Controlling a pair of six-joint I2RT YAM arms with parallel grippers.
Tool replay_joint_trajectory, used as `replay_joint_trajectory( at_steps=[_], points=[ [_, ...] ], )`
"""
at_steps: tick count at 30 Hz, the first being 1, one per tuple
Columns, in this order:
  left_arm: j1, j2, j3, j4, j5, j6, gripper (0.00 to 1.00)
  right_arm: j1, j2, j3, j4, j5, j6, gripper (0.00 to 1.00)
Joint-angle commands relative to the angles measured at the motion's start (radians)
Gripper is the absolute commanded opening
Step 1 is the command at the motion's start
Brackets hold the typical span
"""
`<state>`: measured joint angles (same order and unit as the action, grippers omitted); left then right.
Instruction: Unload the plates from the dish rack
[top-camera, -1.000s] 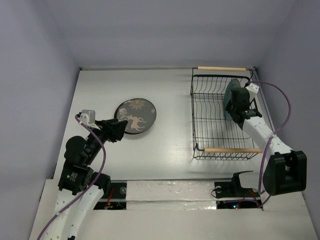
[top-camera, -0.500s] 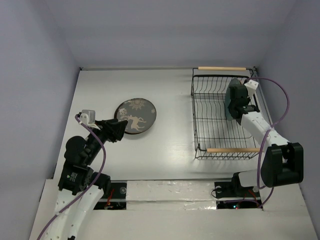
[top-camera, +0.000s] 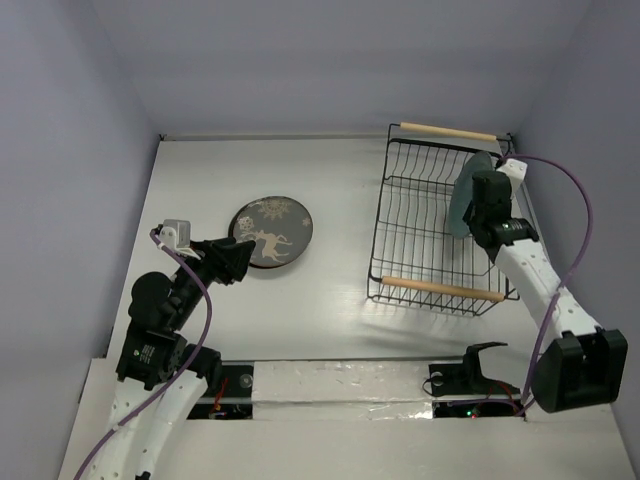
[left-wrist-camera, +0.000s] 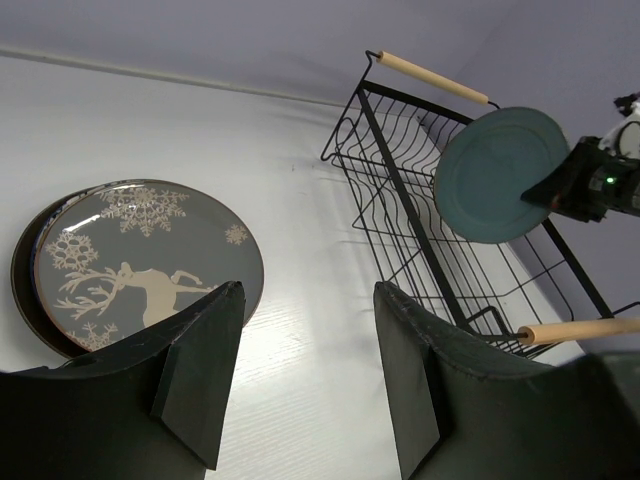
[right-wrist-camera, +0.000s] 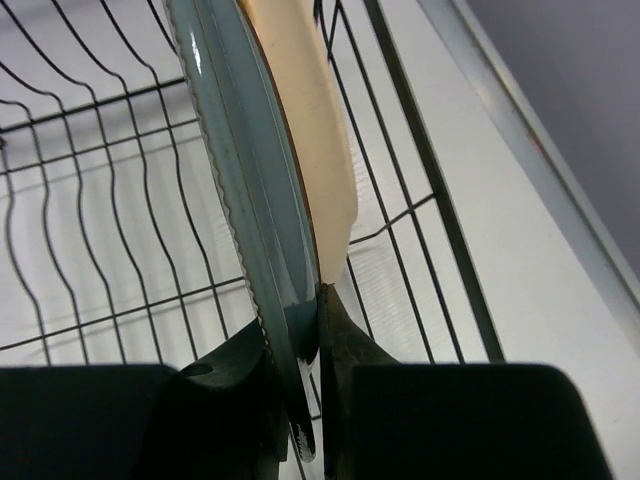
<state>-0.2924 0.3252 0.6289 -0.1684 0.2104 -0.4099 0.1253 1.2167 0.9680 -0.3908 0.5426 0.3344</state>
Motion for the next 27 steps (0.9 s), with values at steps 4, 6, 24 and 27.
replay_joint_trajectory(
  at_steps=[4,6,24,27],
  points=[
    [0.006,0.005,-0.011,0.047,0.015,-0.003,0.51,-0.012,-0.187,0.078,0.075,0.008,-0.012,0.0],
    [0.006,0.006,-0.011,0.049,0.017,-0.003,0.51,-0.012,-0.213,0.078,0.092,-0.024,-0.011,0.0],
    [0.006,0.002,-0.009,0.049,0.015,-0.003,0.51,0.029,-0.302,0.092,0.222,-0.426,0.11,0.0],
    [0.006,0.003,-0.011,0.049,0.015,-0.003,0.51,0.049,-0.296,0.097,0.269,-0.507,0.143,0.0]
  ],
)
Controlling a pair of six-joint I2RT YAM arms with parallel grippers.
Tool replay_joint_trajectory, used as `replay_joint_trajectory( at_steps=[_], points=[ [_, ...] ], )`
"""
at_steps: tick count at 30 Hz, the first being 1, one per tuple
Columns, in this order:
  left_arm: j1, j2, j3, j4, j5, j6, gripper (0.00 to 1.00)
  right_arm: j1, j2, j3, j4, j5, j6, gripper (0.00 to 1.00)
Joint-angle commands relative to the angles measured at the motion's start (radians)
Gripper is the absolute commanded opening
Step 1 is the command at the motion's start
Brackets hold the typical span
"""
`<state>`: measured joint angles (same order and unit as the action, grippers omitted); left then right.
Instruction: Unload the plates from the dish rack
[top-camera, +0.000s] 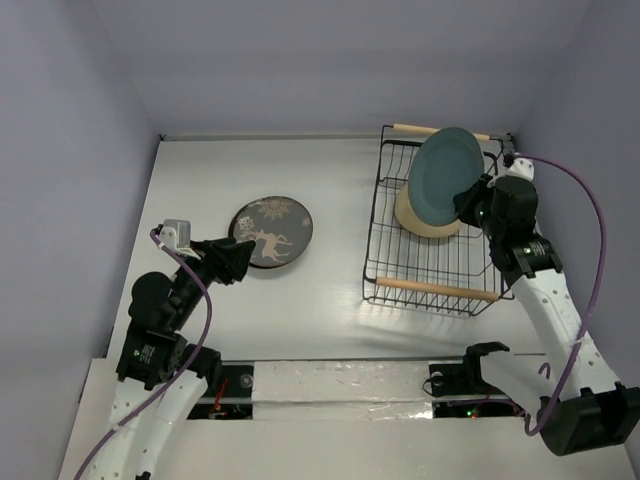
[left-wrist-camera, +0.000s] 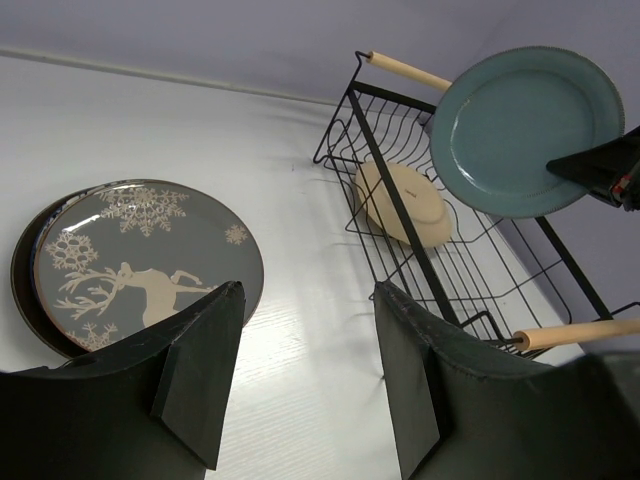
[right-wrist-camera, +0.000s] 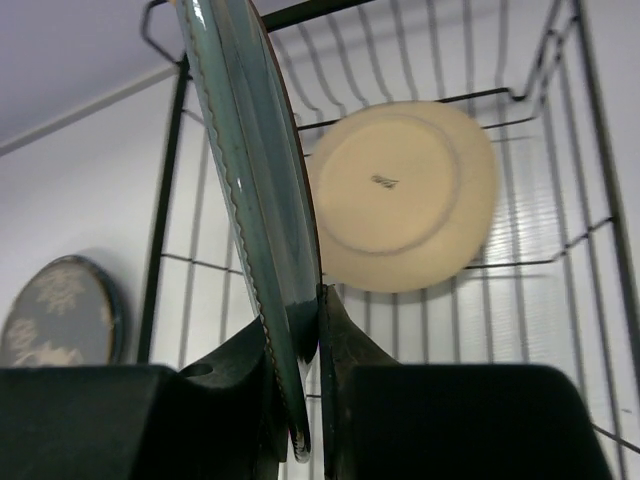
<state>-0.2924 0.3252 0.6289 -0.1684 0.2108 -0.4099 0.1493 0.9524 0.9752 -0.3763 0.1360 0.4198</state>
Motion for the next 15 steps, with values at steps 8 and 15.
replay_joint_trajectory(
  at_steps=[8,15],
  points=[
    [0.015,0.003,-0.009,0.049,0.015,-0.003,0.51,0.177,0.029,0.109,0.457,-0.234,0.226,0.0],
    [0.033,-0.009,-0.005,0.037,-0.013,-0.003,0.49,0.415,0.301,0.192,0.637,-0.243,0.341,0.0]
  ],
)
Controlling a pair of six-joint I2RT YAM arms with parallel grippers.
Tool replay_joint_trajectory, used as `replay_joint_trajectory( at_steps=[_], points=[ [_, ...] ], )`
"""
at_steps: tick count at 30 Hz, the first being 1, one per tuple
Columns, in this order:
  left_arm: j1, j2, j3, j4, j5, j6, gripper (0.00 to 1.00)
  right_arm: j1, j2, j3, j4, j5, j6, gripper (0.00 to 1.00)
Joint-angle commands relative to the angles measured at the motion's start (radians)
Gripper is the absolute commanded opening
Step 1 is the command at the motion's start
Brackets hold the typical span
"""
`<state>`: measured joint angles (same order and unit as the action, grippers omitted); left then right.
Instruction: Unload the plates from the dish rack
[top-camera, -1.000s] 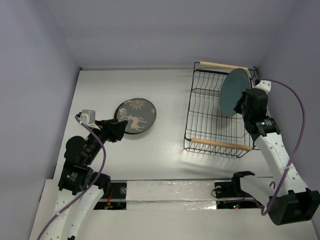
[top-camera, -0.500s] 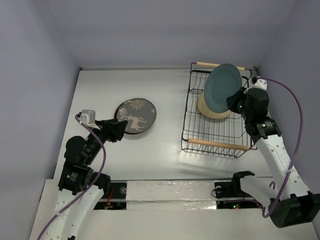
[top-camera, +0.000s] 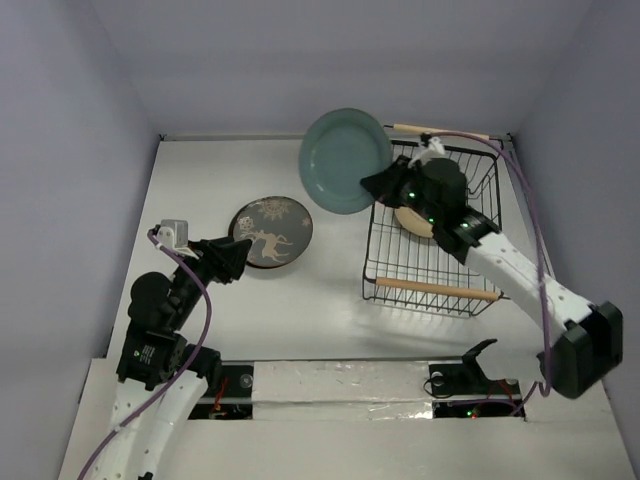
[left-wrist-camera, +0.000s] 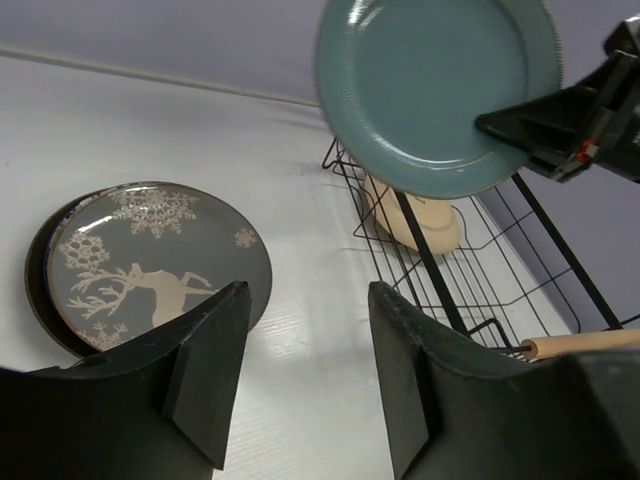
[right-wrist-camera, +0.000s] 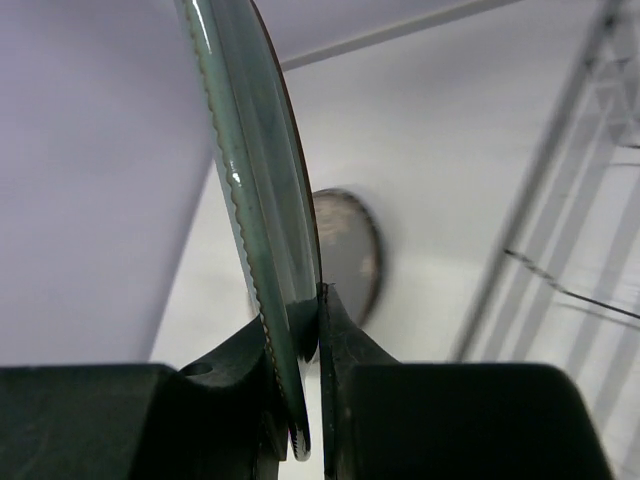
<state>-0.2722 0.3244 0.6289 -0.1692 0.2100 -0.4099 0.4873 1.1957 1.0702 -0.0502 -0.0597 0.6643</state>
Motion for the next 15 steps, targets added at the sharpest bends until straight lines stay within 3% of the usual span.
replay_joint_trajectory(
  at_steps=[1,7,15],
  points=[
    [0.013,-0.016,-0.001,0.033,-0.02,-0.006,0.47,0.098,0.135,0.111,0.323,-0.046,0.122,0.0],
    [0.013,-0.027,0.003,0.019,-0.057,-0.007,0.27,0.223,0.369,0.244,0.389,-0.045,0.207,0.0],
    [0.013,-0.033,0.005,0.011,-0.081,-0.009,0.04,0.263,0.587,0.324,0.438,-0.061,0.288,0.0]
  ],
)
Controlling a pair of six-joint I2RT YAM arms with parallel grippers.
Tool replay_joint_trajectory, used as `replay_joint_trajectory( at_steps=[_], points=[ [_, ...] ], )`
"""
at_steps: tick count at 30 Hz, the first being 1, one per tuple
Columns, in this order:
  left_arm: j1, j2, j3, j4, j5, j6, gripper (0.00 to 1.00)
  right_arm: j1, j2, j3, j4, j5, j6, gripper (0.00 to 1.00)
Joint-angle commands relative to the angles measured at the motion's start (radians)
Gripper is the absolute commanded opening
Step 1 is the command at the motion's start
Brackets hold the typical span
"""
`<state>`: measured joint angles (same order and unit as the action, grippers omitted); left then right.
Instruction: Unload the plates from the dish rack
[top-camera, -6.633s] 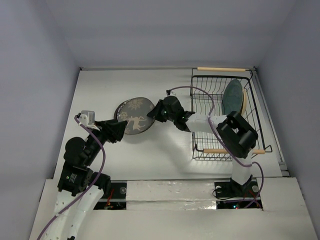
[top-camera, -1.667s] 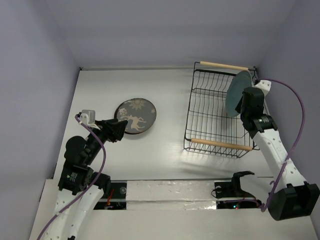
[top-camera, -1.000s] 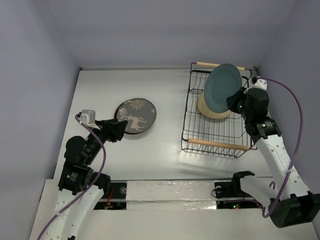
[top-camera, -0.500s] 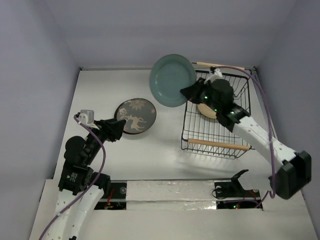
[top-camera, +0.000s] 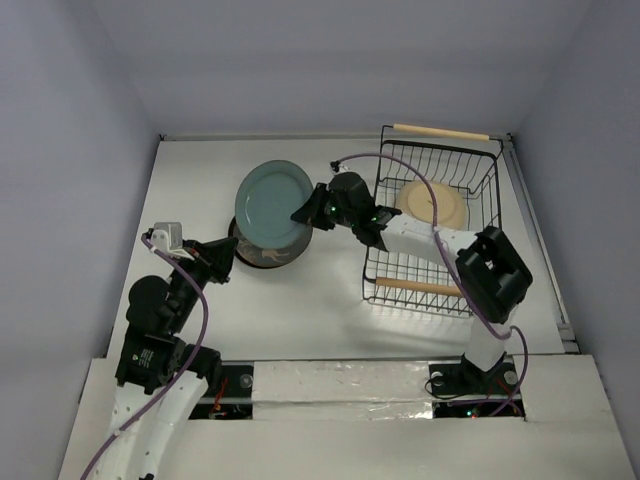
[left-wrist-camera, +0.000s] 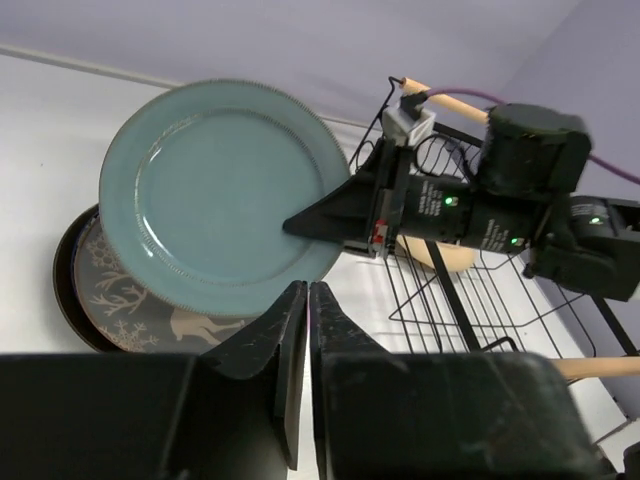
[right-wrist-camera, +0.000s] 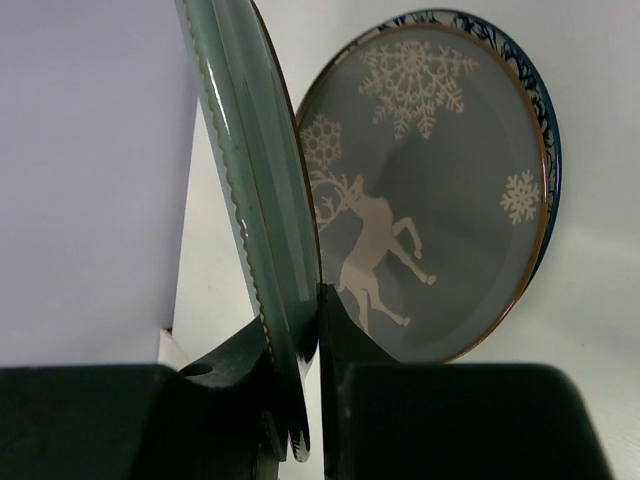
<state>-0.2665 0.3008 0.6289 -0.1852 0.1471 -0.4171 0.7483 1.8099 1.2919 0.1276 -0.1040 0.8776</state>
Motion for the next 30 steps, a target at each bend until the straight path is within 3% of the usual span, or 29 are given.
replay_joint_trajectory(
  at_steps=[1,7,17,20,24,30],
  points=[
    [0.007,-0.009,0.005,0.027,-0.021,-0.002,0.02,0.002,-0.015,0.101,0.267,-0.023,0.087,0.0],
    [0.007,-0.011,0.006,0.023,-0.032,-0.006,0.0,0.014,0.083,0.099,0.268,-0.037,0.115,0.02],
    [0.007,-0.015,0.006,0.023,-0.026,-0.006,0.0,0.051,0.166,0.092,0.273,-0.077,0.133,0.16],
    [0.007,-0.019,0.005,0.023,-0.024,-0.005,0.03,0.06,0.161,0.069,0.259,-0.063,0.116,0.31],
    [0.007,-0.02,0.005,0.026,-0.024,-0.005,0.06,0.069,0.137,0.05,0.192,-0.046,0.055,0.58],
    [0.007,-0.026,0.005,0.026,-0.024,-0.006,0.1,0.092,0.109,0.056,0.049,-0.011,-0.061,0.79]
  ],
)
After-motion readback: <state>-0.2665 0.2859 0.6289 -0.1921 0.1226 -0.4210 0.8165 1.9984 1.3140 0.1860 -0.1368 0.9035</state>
